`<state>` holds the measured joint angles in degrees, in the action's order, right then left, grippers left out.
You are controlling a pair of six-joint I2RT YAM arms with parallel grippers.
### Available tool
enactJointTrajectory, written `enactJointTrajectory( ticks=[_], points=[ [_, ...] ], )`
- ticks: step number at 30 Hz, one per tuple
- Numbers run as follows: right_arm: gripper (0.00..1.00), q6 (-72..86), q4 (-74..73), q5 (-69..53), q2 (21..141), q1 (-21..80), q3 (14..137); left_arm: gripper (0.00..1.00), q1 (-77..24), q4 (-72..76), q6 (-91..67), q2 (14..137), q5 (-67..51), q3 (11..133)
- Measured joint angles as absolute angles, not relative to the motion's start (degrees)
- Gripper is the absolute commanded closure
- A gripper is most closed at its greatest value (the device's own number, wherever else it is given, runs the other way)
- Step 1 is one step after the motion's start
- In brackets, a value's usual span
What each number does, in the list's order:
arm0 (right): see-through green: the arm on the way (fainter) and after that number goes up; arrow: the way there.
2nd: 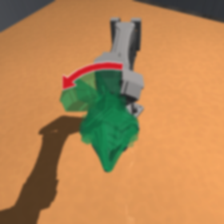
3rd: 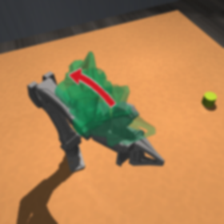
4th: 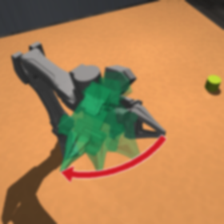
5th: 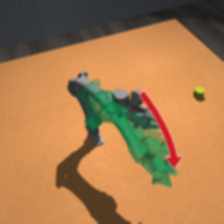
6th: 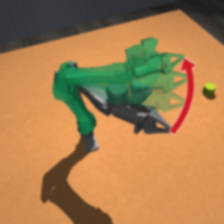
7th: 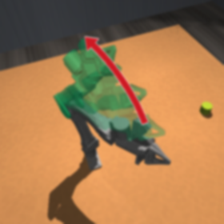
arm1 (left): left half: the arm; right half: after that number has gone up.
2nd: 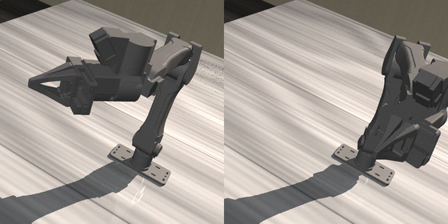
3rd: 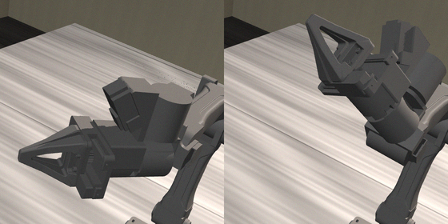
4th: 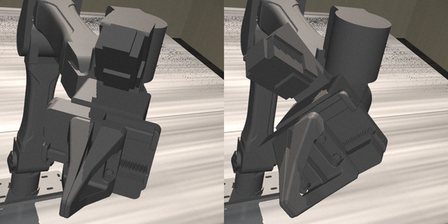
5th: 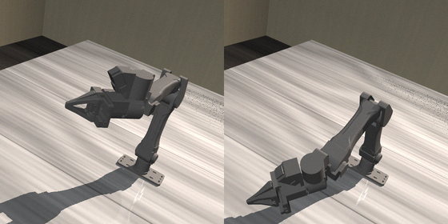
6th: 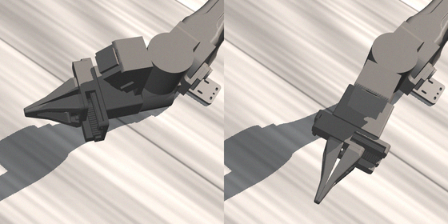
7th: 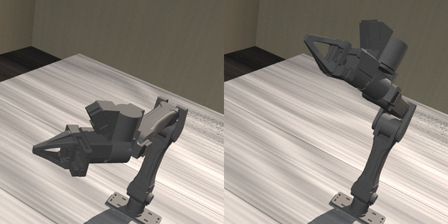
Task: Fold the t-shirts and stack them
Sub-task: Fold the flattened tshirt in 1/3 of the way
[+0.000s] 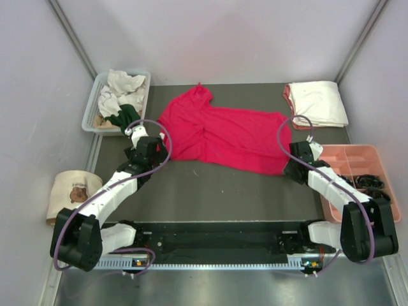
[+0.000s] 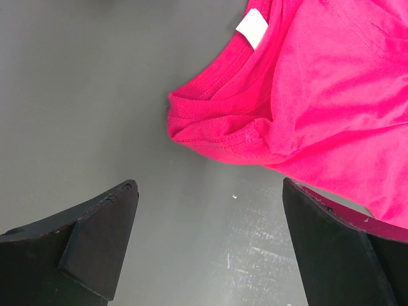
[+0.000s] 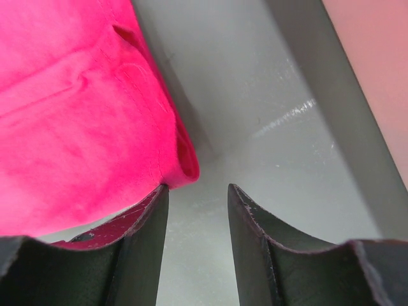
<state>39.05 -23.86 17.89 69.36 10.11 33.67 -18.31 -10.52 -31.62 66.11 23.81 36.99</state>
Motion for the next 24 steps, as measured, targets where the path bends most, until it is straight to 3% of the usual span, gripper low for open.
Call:
enactJointTrajectory(
  ticks=[24],
  points=[
    [0.57, 38.65, -24.77, 17.89, 67.42, 10.04, 35.07, 0.01, -17.85, -10.41, -31.88, 66.17, 23.11, 36.58]
  ],
)
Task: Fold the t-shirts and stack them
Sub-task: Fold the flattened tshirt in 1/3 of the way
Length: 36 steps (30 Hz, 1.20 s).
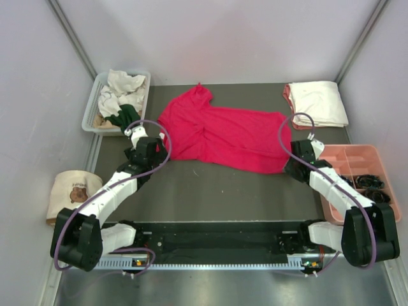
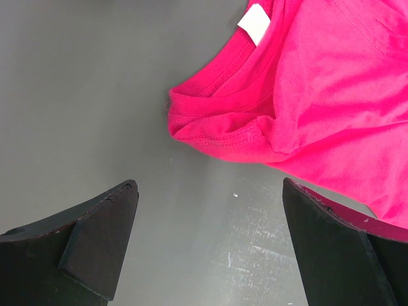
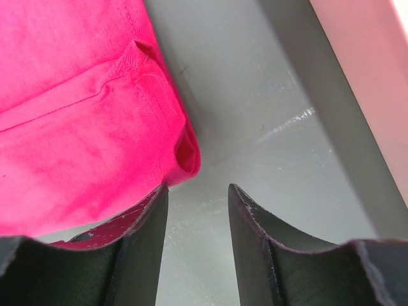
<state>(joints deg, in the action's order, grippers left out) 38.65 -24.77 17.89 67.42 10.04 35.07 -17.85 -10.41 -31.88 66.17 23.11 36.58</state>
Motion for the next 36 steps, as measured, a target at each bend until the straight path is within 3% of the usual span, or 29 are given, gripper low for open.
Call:
enactJointTrajectory(
  ticks=[26, 36],
  points=[
    [0.56, 38.09, -27.53, 17.78, 63.42, 9.98, 38.02, 0.01, -17.28, -9.82, -32.08, 68.05, 21.45, 36.53],
    [0.56, 38.04, -24.77, 17.50, 68.47, 9.98, 36.71, 0.01, -17.23, -9.65, -32.67, 68.53, 20.80, 36.51]
  ],
)
